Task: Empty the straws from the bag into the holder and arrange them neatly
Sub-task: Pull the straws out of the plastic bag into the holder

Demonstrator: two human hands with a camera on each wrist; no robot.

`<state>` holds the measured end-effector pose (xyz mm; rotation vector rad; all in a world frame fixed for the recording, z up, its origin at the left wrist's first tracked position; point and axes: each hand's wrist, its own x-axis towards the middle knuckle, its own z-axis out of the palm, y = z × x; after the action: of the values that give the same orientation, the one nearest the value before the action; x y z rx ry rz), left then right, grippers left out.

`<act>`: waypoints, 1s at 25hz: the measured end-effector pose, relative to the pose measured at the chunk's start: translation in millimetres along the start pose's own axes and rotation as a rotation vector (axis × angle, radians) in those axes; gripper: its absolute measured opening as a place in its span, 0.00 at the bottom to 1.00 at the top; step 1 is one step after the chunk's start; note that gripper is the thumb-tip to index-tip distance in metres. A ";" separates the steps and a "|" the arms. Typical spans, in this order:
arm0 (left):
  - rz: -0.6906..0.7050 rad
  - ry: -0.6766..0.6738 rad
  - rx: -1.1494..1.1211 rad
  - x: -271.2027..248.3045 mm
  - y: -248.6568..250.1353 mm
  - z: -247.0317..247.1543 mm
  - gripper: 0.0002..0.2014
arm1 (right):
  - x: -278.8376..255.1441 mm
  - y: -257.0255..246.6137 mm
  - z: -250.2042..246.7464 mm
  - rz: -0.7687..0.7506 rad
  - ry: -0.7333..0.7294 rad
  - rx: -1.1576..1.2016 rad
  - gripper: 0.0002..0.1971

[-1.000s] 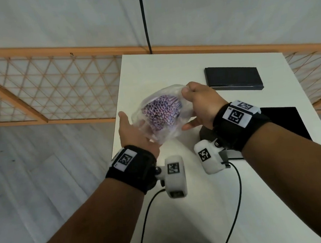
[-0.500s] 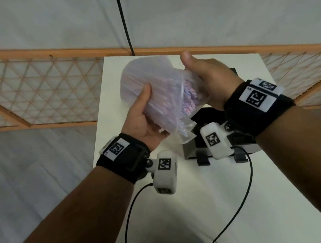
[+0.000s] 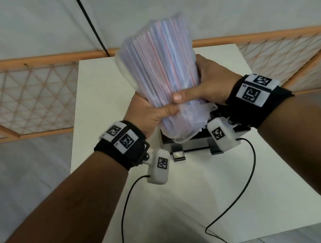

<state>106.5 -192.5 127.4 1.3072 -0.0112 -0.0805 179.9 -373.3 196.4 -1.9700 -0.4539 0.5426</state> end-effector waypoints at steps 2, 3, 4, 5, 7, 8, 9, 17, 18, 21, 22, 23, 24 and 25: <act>-0.004 -0.044 0.153 -0.4 -0.1 1.3 0.37 | -8.3 5.6 -5.0 -0.069 0.017 -0.054 0.53; -0.009 -0.096 0.224 1.9 -1.5 -0.9 0.38 | -12.7 9.1 -6.7 -0.107 0.029 -0.059 0.53; -0.016 -0.157 0.267 2.8 -1.0 -2.3 0.39 | -16.9 11.6 -7.0 -0.147 0.042 -0.057 0.53; -0.030 -0.191 0.302 5.6 -3.5 -5.5 0.39 | -19.8 15.2 -6.8 -0.186 0.056 -0.054 0.53; -0.072 -0.146 0.394 6.2 -5.5 -7.5 0.41 | -23.8 22.9 -4.6 -0.233 0.082 -0.069 0.53; -0.084 -0.097 0.453 4.8 -7.7 -8.8 0.43 | -25.7 26.1 -3.4 -0.238 0.096 -0.082 0.53; -0.091 -0.076 0.497 3.4 -9.9 -9.9 0.45 | -27.9 29.1 -1.8 -0.247 0.106 -0.091 0.54; -0.109 -0.030 0.529 -16.8 -21.1 -8.7 0.38 | -41.3 46.5 6.8 -0.249 0.142 -0.186 0.55; -0.110 -0.032 0.528 -19.3 -20.1 -7.6 0.36 | -43.0 48.7 7.8 -0.238 0.142 -0.195 0.55; -0.040 -0.048 0.472 -27.5 -13.8 -12.0 0.38 | -48.1 56.0 10.0 -0.193 0.155 -0.159 0.52; -0.012 -0.034 0.422 -30.8 -9.9 -14.6 0.42 | -49.6 56.5 11.8 -0.186 0.151 -0.144 0.51; -0.013 -0.010 0.363 -33.0 -7.0 -16.9 0.44 | -50.3 56.4 14.4 -0.179 0.142 -0.143 0.49; -0.017 0.001 0.312 -34.1 -4.2 -17.8 0.43 | -49.8 55.3 17.3 -0.178 0.129 -0.162 0.49; -0.011 0.014 0.296 -36.3 -0.5 -15.8 0.37 | -49.5 52.9 20.2 -0.175 0.117 -0.192 0.48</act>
<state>71.1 -175.0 124.2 1.6039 -0.0047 -0.0812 132.1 -407.5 149.5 -2.1062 -0.6159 0.2798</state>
